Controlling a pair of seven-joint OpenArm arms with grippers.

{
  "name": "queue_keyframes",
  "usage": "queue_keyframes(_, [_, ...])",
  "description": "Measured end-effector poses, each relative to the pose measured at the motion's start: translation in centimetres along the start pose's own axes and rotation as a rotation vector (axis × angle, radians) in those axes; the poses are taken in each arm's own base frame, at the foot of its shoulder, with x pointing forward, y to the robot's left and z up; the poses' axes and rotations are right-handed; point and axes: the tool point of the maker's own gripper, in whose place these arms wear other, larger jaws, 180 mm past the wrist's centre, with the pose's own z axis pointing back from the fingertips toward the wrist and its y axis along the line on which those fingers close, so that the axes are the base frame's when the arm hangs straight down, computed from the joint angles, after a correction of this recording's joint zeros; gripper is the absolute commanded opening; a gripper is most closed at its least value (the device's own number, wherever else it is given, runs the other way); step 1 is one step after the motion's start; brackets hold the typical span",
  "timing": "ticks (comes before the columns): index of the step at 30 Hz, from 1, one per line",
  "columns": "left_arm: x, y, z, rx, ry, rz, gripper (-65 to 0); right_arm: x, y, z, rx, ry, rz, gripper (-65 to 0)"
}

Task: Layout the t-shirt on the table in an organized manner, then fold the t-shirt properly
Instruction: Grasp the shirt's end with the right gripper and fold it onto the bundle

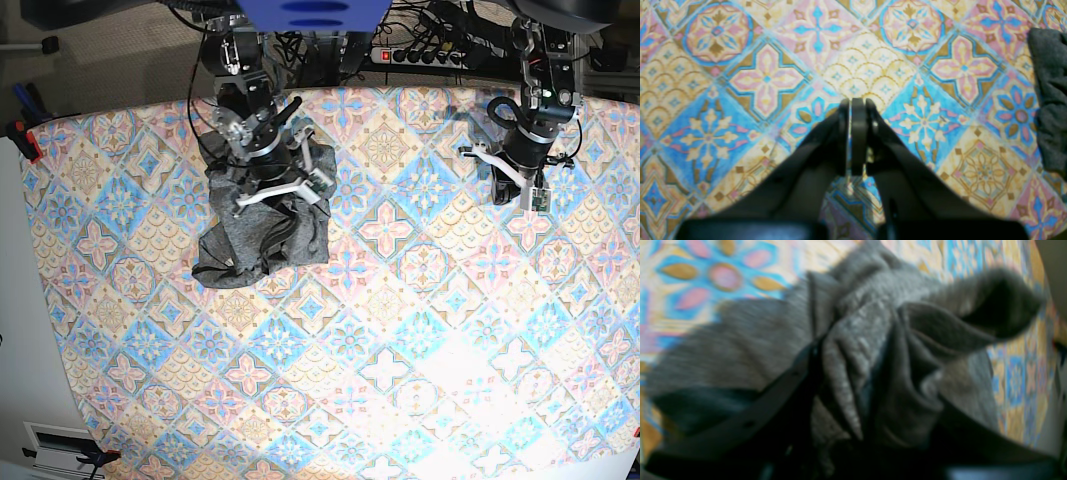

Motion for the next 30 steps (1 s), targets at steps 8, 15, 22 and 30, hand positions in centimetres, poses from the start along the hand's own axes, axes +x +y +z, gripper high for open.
queue_keyframes(8, [-2.3,0.0,-0.9,0.001,0.060,0.041,-65.0,2.9,2.2,0.0,0.035,-0.040,0.160,-47.1])
queue_keyframes(15, [-2.9,0.2,-1.1,0.004,0.075,0.047,-65.0,6.8,3.6,1.0,0.032,-0.115,0.322,-47.5])
queue_keyframes(22, [-2.3,0.1,-1.3,0.001,0.061,0.045,-65.0,11.3,3.4,2.9,-0.001,-0.250,0.388,-47.6])
queue_keyframes(30, [-2.3,0.1,-1.3,-0.001,0.061,0.047,-65.0,12.4,4.0,3.3,0.005,-0.285,0.420,-47.1])
